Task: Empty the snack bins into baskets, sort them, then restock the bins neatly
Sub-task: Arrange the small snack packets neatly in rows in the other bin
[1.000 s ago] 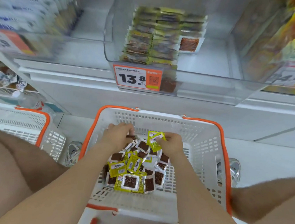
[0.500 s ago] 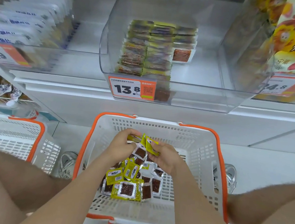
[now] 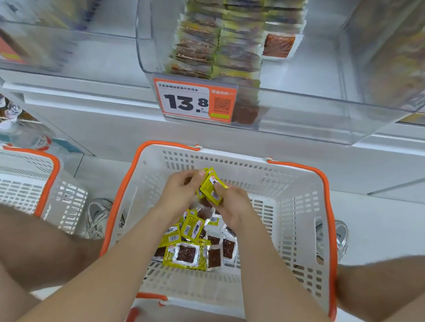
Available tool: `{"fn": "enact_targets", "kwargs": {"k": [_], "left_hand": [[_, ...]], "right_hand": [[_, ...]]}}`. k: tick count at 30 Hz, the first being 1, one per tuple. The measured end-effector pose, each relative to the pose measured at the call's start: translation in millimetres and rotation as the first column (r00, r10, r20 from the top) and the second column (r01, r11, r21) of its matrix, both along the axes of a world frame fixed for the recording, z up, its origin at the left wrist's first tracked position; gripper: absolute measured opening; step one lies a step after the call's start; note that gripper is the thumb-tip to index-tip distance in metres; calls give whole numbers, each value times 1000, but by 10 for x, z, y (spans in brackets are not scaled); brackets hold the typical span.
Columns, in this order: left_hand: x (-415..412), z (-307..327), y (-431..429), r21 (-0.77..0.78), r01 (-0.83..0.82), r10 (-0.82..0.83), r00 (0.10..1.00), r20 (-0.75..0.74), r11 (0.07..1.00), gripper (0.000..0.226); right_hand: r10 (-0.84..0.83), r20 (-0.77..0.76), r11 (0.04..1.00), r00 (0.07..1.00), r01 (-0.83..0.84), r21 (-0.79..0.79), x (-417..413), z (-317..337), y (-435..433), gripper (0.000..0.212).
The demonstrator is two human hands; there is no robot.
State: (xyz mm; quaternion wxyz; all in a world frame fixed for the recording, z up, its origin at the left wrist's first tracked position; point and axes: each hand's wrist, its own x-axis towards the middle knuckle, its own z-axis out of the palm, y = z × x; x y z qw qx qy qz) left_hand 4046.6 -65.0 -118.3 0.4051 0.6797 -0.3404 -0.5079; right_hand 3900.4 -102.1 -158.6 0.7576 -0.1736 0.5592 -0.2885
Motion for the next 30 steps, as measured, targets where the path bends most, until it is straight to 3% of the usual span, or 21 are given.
{"fn": "enact_targets", "kwargs": {"k": [2, 4, 6, 8, 10, 12, 14, 16, 19, 21, 22, 24, 26, 30], "left_hand": [[-14, -47, 26, 12, -24, 24, 997, -68, 1000, 13], [2, -129, 50, 55, -62, 64, 997, -38, 997, 9], [74, -210, 73, 83, -113, 108, 992, 63, 990, 11], [188, -281, 107, 82, -60, 37, 966, 257, 995, 11], [309, -363, 166, 163, 80, -149, 868, 474, 983, 13], [397, -440, 252, 353, 228, -405, 700, 588, 907, 17], [441, -519, 359, 570, 343, -659, 496, 565, 746, 17], [442, -595, 463, 692, 423, -810, 356, 467, 585, 14], [434, -747, 569, 719, 523, -889, 262, 376, 459, 15], [457, -828, 604, 712, 555, -902, 231, 365, 430, 14], [471, -865, 614, 704, 566, -902, 228, 367, 430, 15], [483, -918, 628, 694, 576, -900, 220, 377, 432, 21], [462, -939, 631, 707, 571, -901, 159, 405, 418, 31], [362, -939, 653, 754, 533, -893, 5, 449, 383, 35]], "right_hand": [[68, -45, 998, 997, -67, 13, 87, -6, 24, 17], [188, -40, 982, 981, -187, 31, 128, -42, 68, 20], [312, -112, 950, 944, -314, 1, 153, -99, 124, 11], [391, -317, 902, 864, -428, -55, 183, -246, 177, 16], [463, -656, 751, 597, -657, -68, 200, -437, 266, 25], [435, -844, 578, 315, -816, -7, 189, -558, 399, 28], [421, -892, 440, 162, -897, 45, 193, -639, 518, 40], [408, -912, 324, 34, -940, 110, 256, -698, 620, 57], [389, -918, 317, -77, -925, 212, 372, -765, 710, 71], [421, -903, 314, -81, -921, 229, 391, -806, 703, 60], [457, -890, 337, -8, -924, 182, 386, -811, 683, 48], [537, -814, 467, 223, -882, 67, 346, -798, 635, 30], [554, -761, 567, 338, -822, 48, 269, -743, 586, 44], [588, -689, 635, 424, -769, 68, 132, -625, 531, 57]]}}
